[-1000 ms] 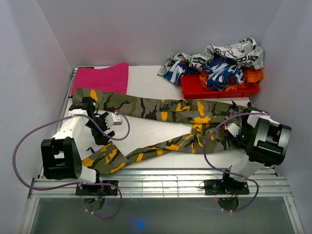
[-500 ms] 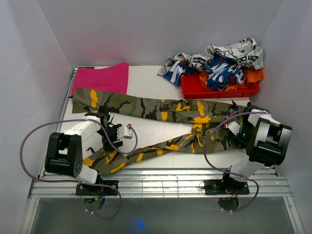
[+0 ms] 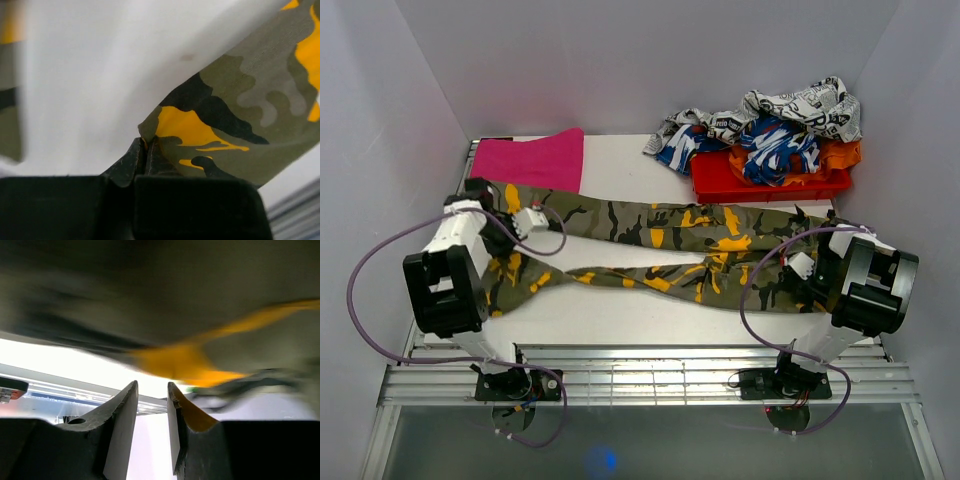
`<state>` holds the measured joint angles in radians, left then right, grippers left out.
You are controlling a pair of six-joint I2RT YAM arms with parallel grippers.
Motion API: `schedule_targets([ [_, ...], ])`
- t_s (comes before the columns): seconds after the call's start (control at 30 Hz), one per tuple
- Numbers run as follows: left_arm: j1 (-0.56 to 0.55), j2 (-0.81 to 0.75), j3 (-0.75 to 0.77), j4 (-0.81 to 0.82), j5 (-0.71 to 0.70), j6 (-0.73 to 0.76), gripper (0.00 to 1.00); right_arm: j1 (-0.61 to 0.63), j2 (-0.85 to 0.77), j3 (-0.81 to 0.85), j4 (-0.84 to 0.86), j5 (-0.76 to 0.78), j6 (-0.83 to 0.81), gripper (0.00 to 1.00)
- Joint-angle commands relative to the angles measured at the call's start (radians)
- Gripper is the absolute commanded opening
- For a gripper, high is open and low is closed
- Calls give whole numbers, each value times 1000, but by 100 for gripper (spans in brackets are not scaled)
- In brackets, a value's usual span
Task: Fold and stack the trousers
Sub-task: Flatten the trousers out
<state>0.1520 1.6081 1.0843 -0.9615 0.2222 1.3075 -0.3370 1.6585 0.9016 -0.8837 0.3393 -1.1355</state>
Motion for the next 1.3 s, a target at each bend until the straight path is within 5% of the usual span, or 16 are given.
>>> schedule_targets([
  [0.0, 99, 44, 260, -32, 31, -1, 0, -13, 7, 10, -3, 10, -26, 36],
  [0.13, 151, 55, 445, -30, 94, 31, 0, -22, 6, 10, -3, 9, -26, 36],
  [0.33, 190, -92, 413, 46, 227, 113, 0, -40, 3, -1, 0, 9, -24, 36],
  [0.53, 305, -382, 15, 145, 368, 389, 0, -77, -2, 2, -1, 17, -50, 36],
  [0.7, 376, -518, -317, 202, 249, 578, 0, -99, 4, 45, -17, 26, -75, 35],
  [0.83, 383, -498, -399, 201, 177, 510, 28, -105, 4, 74, -60, 21, -86, 36],
  [0.93, 382, -499, -344, 2, 198, 512, 56, -105, 1, 91, -81, 14, -90, 36],
  [0.97, 382, -498, -321, -46, 203, 510, 79, -105, 1, 95, -96, 7, -92, 37],
  [1.1, 394, -426, -169, -196, 227, 386, 80, -105, -3, 106, -110, 0, -89, 37],
  [1.2, 454, -237, 84, -433, 295, 312, 79, -105, -14, 100, -118, -3, -92, 37],
  [1.27, 462, -89, 265, -442, 333, 195, 79, -105, -23, 91, -118, -2, -96, 37],
])
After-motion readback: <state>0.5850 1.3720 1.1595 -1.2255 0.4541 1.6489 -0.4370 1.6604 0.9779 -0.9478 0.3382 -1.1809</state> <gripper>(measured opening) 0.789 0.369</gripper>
